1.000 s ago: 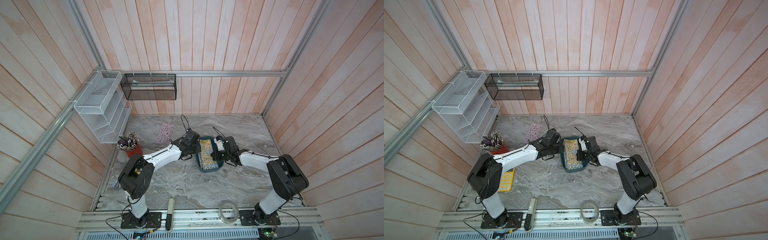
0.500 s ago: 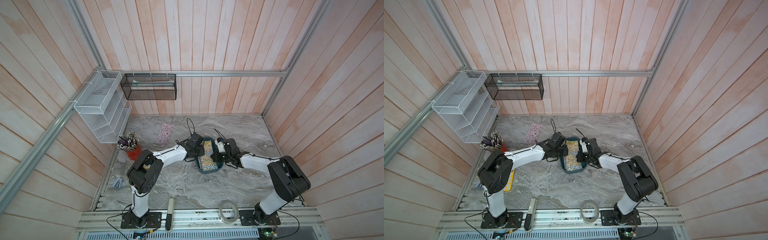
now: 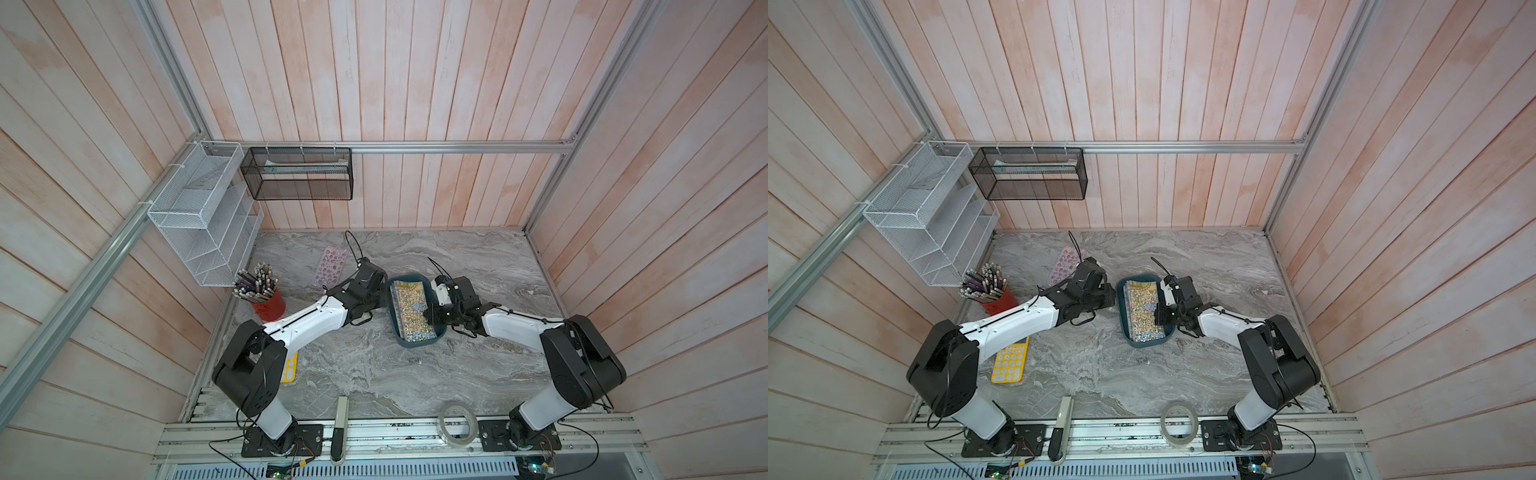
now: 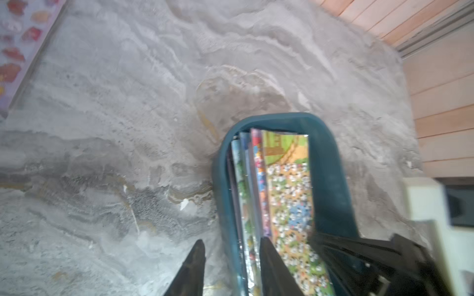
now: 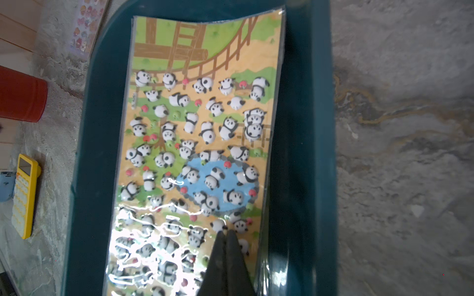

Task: Take the stickers out of the storage box
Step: Move the storage box to the center of the board.

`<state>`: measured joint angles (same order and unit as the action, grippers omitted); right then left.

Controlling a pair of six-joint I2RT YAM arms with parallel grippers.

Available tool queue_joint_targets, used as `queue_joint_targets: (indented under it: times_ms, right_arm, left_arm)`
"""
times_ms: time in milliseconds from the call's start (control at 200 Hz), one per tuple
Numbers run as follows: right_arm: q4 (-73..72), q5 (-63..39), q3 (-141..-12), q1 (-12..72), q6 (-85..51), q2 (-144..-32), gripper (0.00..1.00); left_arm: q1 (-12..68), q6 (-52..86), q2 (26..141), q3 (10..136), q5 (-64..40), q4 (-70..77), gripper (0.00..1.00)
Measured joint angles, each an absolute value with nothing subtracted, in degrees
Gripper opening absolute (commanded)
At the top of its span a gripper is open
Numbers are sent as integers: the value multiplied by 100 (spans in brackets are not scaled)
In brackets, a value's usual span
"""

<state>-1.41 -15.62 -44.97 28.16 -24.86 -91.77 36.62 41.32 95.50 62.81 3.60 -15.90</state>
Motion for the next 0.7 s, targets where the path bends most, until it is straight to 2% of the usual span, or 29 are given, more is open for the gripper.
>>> queue_joint_targets:
  times_ms: [210, 385, 700]
  right_arm:
    - [-80, -1608, -4497, 2816, -2436, -9133, 0]
    - [-115, -1887, -4482, 2864, -2429, -9133, 0]
    - [-436, -2128, -4547, 3116, -2620, -9393, 0]
  left_arm:
    - [3747, 4254, 10318, 6342, -270, -1164, 37]
    - [3964, 4257, 10951, 7006, -609, -1120, 35]
    - [4099, 4270, 11080, 7341, -825, -1046, 34]
